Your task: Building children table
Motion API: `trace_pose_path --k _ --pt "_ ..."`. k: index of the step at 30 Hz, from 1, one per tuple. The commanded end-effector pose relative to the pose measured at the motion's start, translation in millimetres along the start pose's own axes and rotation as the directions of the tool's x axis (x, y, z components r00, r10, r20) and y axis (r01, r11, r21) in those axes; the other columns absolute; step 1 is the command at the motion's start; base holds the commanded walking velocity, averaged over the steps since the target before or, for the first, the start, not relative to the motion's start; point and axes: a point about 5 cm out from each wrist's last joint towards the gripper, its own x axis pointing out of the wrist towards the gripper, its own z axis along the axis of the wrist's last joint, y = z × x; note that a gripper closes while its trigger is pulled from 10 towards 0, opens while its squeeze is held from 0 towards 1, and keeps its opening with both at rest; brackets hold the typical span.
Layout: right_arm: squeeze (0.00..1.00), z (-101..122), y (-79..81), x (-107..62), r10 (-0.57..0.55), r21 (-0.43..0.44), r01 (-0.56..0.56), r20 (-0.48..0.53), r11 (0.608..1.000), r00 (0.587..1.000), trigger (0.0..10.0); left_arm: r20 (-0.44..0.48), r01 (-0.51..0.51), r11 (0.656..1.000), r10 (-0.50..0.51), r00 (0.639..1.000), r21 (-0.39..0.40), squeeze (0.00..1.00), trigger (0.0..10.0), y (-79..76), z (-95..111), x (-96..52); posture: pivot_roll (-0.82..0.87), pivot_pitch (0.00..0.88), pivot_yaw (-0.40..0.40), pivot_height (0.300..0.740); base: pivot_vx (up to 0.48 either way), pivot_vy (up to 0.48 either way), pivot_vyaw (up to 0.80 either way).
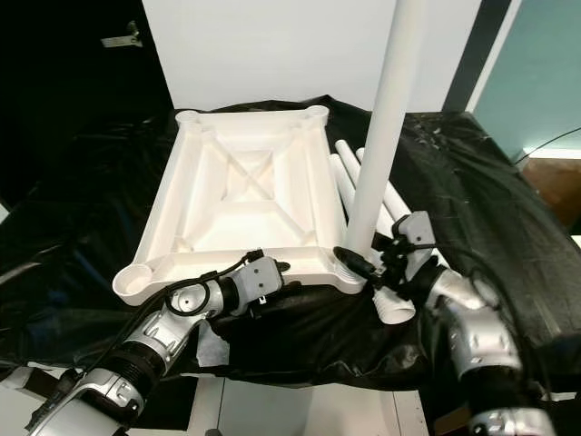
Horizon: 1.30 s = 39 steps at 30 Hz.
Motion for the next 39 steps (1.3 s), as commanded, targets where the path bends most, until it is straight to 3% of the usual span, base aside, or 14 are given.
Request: trace_pose_path --k 1,10,12,13,15,21,22,26,27,28,34,35,36,39 --pt "0.00 -0.9 -0.3 0.7 -0.131 0.022 0.131 0.012 0.991 0.991 0.0 -0.087 0.067 0.996 -0.071 0.994 -0.054 0.00 10.0 -20.3 -21.2 -1.9 -0.07 0.000 0.000 0.740 0.000 0.000 0.00" --pt "0.00 -12.5 21.8 1.8 -0.561 0.104 0.555 0.045 0.826 0.827 0.0 -0.090 0.054 0.997 -0.059 0.994 -0.057 0.00 10.0 -19.4 -21.9 -0.8 -0.07 0.000 0.011 0.740 0.000 0.000 0.00" --pt "0.00 -14.0 22.1 -8.4 -0.719 0.073 0.715 0.041 0.695 0.694 0.0 -0.088 0.060 0.997 -0.064 0.994 -0.057 0.00 10.0 -20.5 -21.8 -0.6 -0.06 0.000 0.012 0.740 0.000 0.000 0.00" --pt "0.00 -14.0 22.1 -8.4 -0.719 0.073 0.715 0.041 0.695 0.694 0.0 -0.088 0.060 0.997 -0.064 0.994 -0.057 0.00 10.0 -20.5 -21.8 -0.6 -0.06 0.000 0.012 0.740 0.000 0.000 0.00" --pt "0.00 -13.0 22.3 -13.6 -0.800 0.063 0.797 0.036 0.601 0.599 0.0 -0.090 0.061 0.997 -0.066 0.994 -0.056 0.00 10.0 -20.7 -22.3 -0.7 -0.07 0.000 0.012 0.740 0.000 0.000 0.00" --pt "0.00 -10.2 32.2 -3.5 -0.803 0.062 0.801 0.034 0.596 0.595 0.0 -0.089 0.064 0.996 -0.069 0.994 -0.054 0.00 10.0 -21.0 -21.8 0.3 -0.07 0.000 0.009 0.740 0.000 0.000 0.00" --pt "0.00 -10.4 31.4 -4.1 -0.807 0.046 0.805 0.030 0.591 0.590 3.5 -0.087 0.063 0.996 -0.068 0.994 -0.056 0.00 10.0 -21.3 -21.4 0.8 -0.07 0.000 0.006 0.740 0.000 0.000 0.00" --pt "0.00 -10.5 30.3 -5.2 -0.814 0.027 0.814 0.027 0.581 0.580 3.5 -0.084 0.061 0.996 -0.066 0.994 -0.058 0.00 10.0 -21.5 -21.1 1.3 -0.07 0.000 0.006 0.740 0.000 0.000 0.00" --pt "0.00 -10.5 30.2 -5.2 -0.812 0.029 0.812 0.027 0.583 0.583 10.0 -0.085 0.058 0.996 -0.063 0.994 -0.061 0.00 10.0 -22.2 -21.4 1.5 -0.07 0.000 -0.005 0.740 0.000 0.000 0.00" --pt "1.00 -9.9 31.3 -4.3 -0.809 0.038 0.808 0.030 0.588 0.587 10.0 -0.085 0.055 0.996 -0.061 0.995 -0.065 0.00 10.0 -23.1 -21.7 1.8 -0.07 0.000 -0.008 0.740 0.000 0.000 0.00" --pt "1.00 -8.4 33.3 -1.6 -0.793 0.041 0.792 0.037 0.609 0.608 10.0 -0.085 0.052 0.996 -0.058 0.995 -0.069 0.00 10.0 -24.5 -22.1 2.1 -0.07 0.001 -0.009 0.740 0.000 0.000 0.00" --pt "0.00 -7.5 48.6 10.4 -0.638 0.064 0.635 0.047 0.770 0.769 10.0 -0.085 0.051 0.996 -0.057 0.995 -0.071 0.00 10.0 -24.8 -22.3 2.1 -0.08 0.008 -0.006 0.740 0.000 0.000 0.00" --pt "0.00 -6.1 61.2 14.7 -0.480 0.047 0.478 0.074 0.877 0.874 10.0 -0.085 0.052 0.996 -0.058 0.995 -0.072 0.00 10.0 -25.0 -22.3 2.2 -0.08 0.011 -0.001 0.740 0.000 0.000 0.00" --pt "0.00 -6.6 69.8 13.8 -0.278 0.011 0.279 0.085 0.960 0.957 10.0 -0.084 0.054 0.996 -0.060 0.995 -0.073 0.00 10.0 -24.5 -21.9 2.7 -0.09 0.016 0.002 0.740 0.000 0.000 0.00"
